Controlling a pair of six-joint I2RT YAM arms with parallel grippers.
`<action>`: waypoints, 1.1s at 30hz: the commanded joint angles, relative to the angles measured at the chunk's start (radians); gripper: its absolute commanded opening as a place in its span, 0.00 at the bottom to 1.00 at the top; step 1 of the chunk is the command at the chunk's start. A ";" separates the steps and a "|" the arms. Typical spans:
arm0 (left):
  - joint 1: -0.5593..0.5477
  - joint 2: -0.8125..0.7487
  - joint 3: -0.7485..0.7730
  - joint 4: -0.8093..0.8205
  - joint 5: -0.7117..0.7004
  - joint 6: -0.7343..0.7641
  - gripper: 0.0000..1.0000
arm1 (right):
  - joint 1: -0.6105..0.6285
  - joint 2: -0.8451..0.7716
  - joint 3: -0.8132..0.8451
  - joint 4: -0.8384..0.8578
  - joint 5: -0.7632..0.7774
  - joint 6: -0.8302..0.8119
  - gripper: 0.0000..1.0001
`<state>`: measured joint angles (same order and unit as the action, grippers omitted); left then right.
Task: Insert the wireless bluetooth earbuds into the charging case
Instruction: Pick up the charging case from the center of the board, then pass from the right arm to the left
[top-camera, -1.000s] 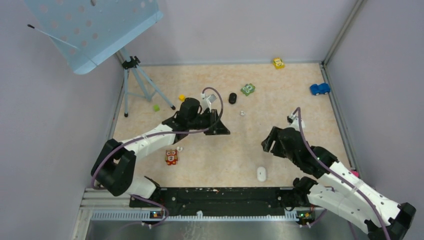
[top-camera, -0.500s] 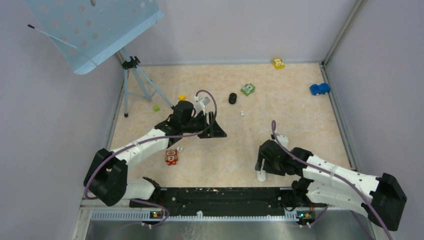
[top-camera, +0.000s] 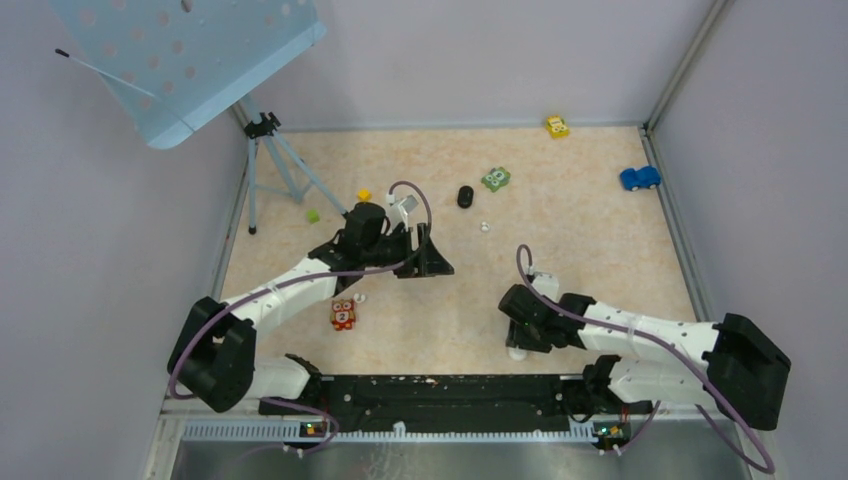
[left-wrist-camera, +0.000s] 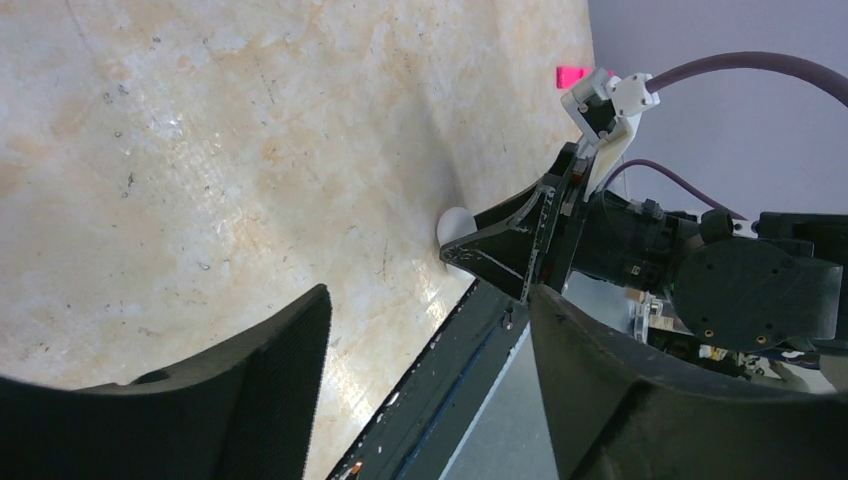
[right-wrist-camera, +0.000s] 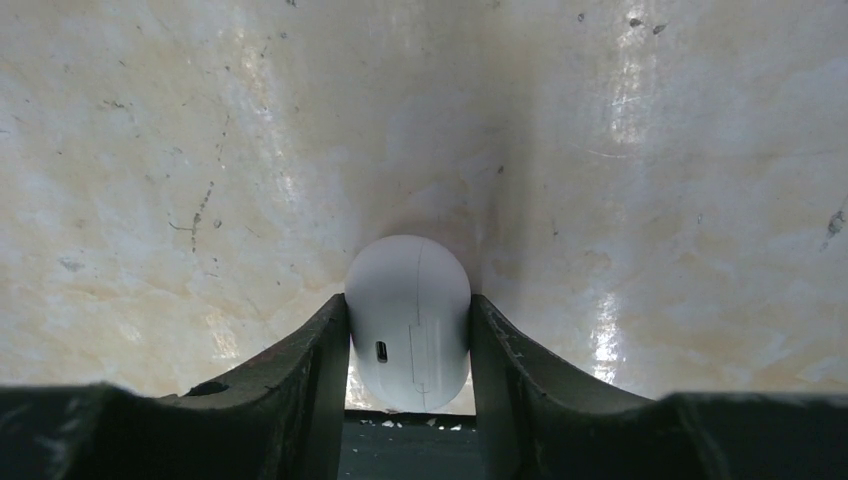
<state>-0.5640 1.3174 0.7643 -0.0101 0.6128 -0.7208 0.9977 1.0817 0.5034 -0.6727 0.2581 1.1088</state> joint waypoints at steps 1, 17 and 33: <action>0.004 -0.015 -0.019 0.015 0.015 -0.013 0.80 | 0.013 0.030 0.017 0.043 0.029 -0.012 0.37; -0.029 0.234 -0.089 0.422 0.496 -0.183 0.78 | 0.016 -0.104 -0.026 0.657 -0.205 -0.389 0.25; -0.061 0.106 -0.190 0.457 0.247 -0.137 0.81 | -0.019 -0.062 0.057 0.403 -0.009 0.004 0.06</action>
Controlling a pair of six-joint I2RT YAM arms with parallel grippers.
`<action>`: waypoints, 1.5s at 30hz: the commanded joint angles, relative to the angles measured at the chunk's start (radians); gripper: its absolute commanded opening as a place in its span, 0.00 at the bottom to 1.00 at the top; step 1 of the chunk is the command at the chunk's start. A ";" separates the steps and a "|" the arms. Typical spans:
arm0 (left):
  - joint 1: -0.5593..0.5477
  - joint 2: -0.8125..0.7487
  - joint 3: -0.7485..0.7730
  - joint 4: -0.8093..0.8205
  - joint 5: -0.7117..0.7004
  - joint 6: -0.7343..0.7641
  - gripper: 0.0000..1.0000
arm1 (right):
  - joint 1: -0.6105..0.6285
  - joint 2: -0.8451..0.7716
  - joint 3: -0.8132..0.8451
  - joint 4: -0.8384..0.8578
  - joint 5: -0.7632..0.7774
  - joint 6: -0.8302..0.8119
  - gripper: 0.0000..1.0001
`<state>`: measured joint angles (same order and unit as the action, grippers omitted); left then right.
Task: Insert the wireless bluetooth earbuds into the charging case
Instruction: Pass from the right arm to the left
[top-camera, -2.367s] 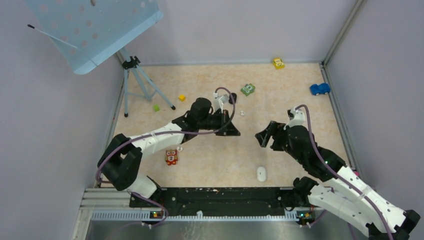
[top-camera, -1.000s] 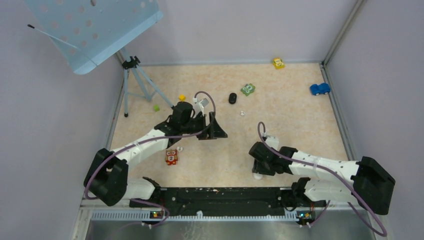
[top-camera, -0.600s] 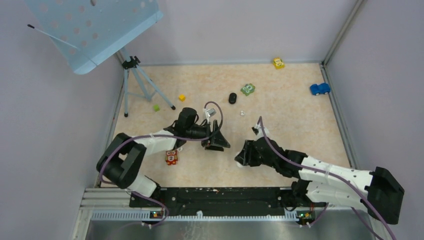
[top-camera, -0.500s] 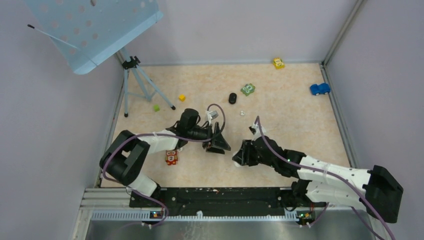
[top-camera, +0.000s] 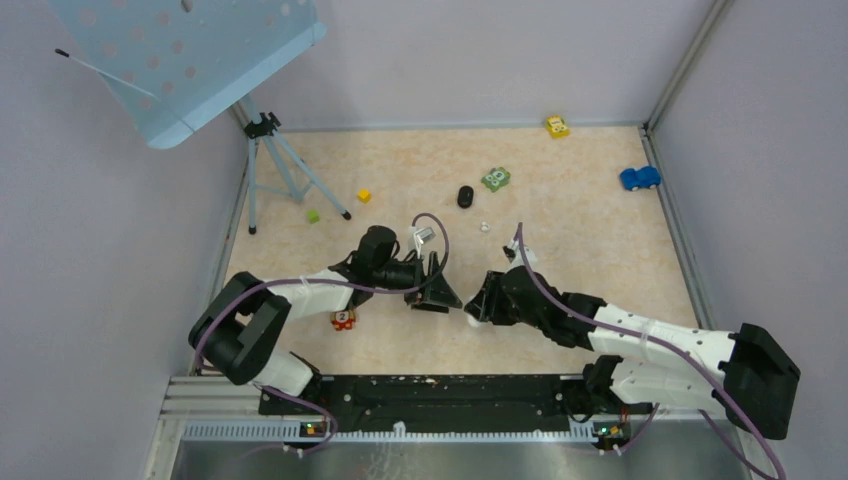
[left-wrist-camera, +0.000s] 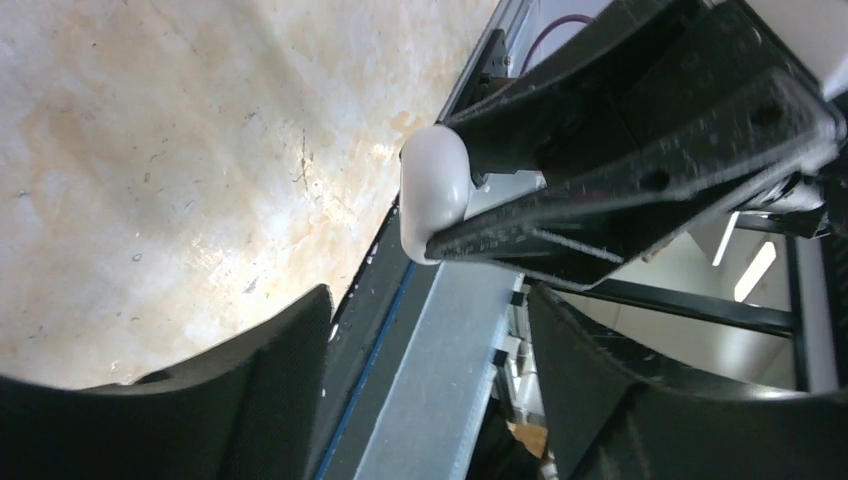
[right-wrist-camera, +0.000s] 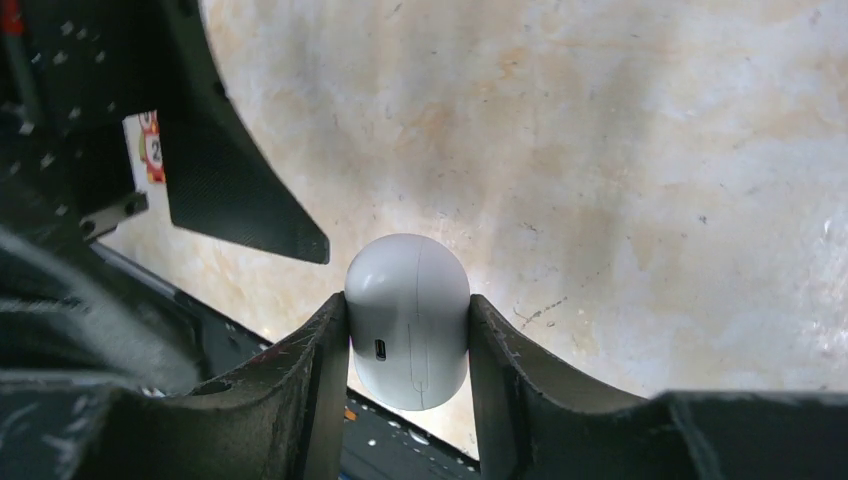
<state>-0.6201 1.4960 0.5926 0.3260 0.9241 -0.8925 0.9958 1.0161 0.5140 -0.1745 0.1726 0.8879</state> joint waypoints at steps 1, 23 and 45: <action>-0.014 -0.078 -0.024 0.118 -0.076 0.075 0.82 | -0.016 0.000 0.037 -0.081 0.074 0.271 0.05; -0.113 -0.052 -0.119 0.380 -0.272 0.091 0.64 | -0.028 -0.031 -0.110 0.206 0.031 0.642 0.02; -0.122 -0.044 -0.044 0.286 -0.258 0.129 0.59 | -0.088 -0.057 -0.137 0.269 -0.028 0.651 0.02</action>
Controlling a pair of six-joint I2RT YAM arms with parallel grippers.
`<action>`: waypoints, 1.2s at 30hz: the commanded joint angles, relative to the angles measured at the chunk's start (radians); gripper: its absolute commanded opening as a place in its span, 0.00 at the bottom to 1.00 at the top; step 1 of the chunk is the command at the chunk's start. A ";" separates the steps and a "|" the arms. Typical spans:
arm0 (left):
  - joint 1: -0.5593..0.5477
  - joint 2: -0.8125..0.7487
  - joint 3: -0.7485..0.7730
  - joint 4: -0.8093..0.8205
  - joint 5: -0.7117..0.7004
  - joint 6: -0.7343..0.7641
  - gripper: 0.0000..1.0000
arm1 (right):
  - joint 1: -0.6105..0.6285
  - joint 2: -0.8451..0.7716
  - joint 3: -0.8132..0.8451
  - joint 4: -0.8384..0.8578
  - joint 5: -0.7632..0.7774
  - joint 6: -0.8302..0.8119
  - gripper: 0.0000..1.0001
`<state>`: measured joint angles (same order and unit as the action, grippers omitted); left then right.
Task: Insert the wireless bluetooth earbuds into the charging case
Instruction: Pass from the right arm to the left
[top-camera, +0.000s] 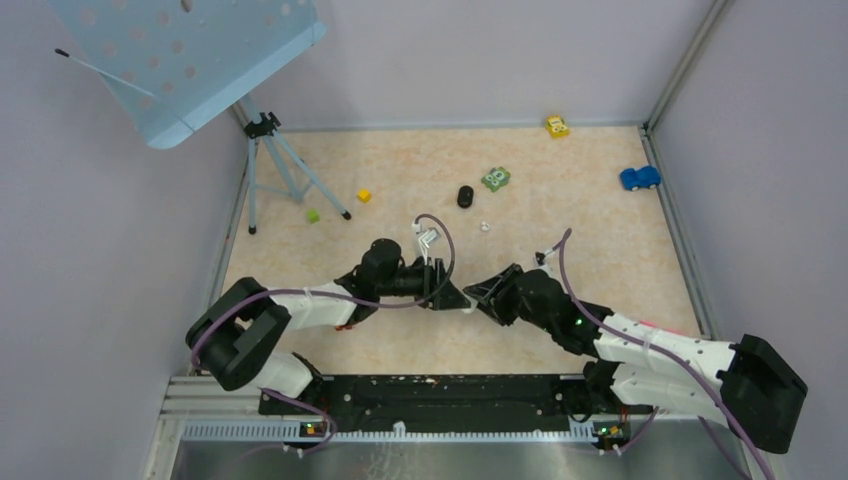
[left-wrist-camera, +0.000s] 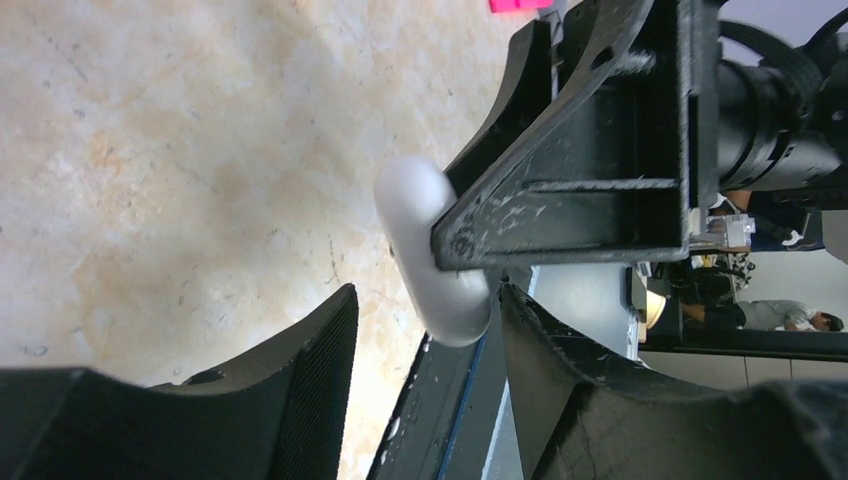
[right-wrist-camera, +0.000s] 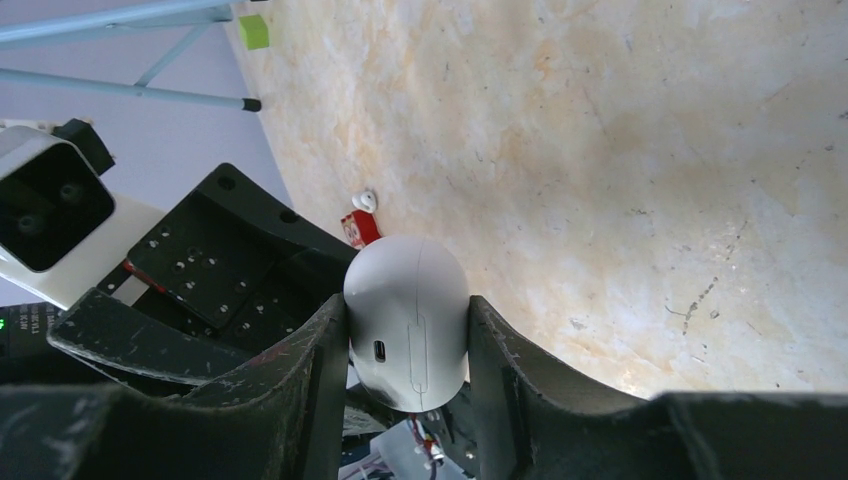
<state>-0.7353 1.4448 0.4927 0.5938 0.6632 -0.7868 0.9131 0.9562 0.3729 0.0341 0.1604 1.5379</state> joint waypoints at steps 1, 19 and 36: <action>-0.008 0.012 0.061 0.018 0.003 0.023 0.58 | -0.005 0.007 0.004 0.067 -0.018 0.001 0.02; -0.007 -0.006 0.093 -0.055 0.032 0.013 0.00 | -0.006 -0.091 0.006 0.039 0.022 -0.048 0.70; 0.172 -0.109 -0.007 0.309 0.221 -0.409 0.00 | -0.008 -0.313 -0.035 0.127 0.008 -0.432 0.78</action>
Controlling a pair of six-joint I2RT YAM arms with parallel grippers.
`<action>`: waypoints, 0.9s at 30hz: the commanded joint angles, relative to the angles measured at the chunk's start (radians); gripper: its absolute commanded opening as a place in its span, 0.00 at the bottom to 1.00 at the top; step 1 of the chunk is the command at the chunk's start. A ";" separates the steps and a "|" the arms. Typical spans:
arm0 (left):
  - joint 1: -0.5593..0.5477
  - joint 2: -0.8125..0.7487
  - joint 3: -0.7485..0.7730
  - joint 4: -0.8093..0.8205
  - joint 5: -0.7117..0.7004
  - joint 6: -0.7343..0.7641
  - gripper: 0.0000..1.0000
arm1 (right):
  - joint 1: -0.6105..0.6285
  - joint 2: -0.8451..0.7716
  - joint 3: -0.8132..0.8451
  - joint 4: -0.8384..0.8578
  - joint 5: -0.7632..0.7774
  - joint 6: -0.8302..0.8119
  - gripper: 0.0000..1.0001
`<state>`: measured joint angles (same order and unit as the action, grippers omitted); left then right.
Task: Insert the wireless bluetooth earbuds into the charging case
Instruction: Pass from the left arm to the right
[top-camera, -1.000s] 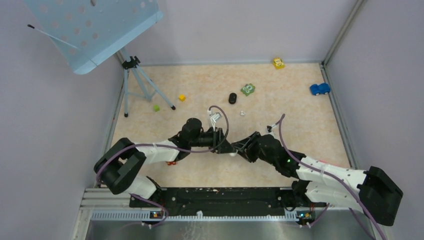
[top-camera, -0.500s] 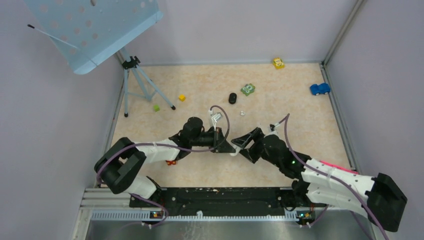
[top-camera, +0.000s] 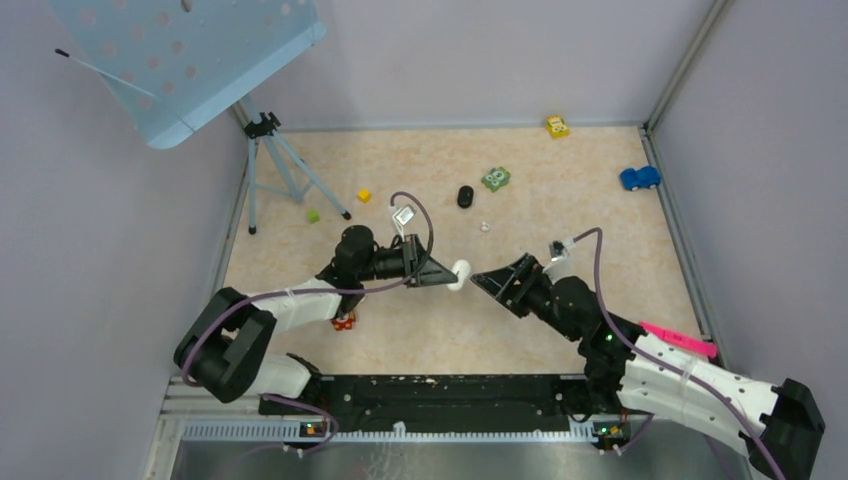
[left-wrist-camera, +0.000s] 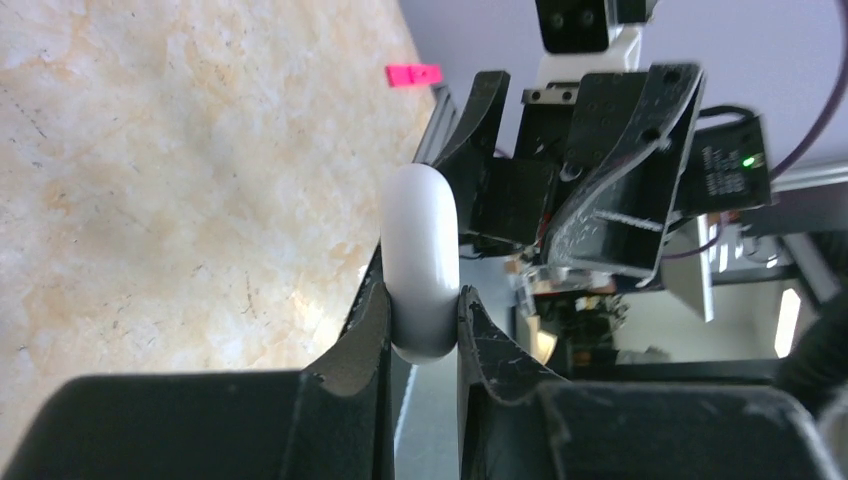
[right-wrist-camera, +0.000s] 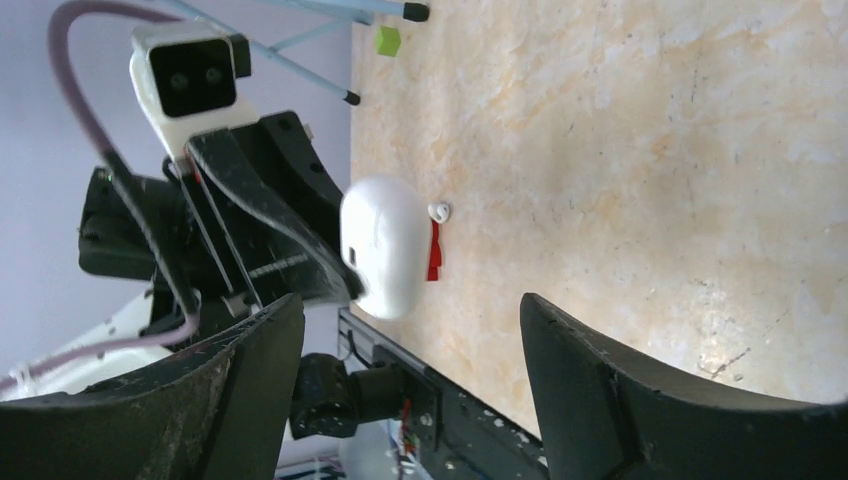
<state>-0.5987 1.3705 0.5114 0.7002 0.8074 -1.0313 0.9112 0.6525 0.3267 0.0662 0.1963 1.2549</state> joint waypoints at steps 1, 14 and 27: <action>0.038 -0.040 -0.033 0.231 0.074 -0.190 0.00 | -0.005 -0.004 0.013 0.108 -0.040 -0.164 0.78; 0.047 0.010 -0.042 0.546 0.091 -0.440 0.00 | -0.032 0.055 -0.083 0.579 -0.211 -0.200 0.79; 0.047 0.052 -0.050 0.620 0.109 -0.496 0.00 | -0.055 0.279 -0.053 0.982 -0.370 -0.137 0.78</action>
<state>-0.5568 1.4185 0.4725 1.2407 0.9016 -1.5208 0.8608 0.8886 0.2127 0.8726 -0.1036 1.1099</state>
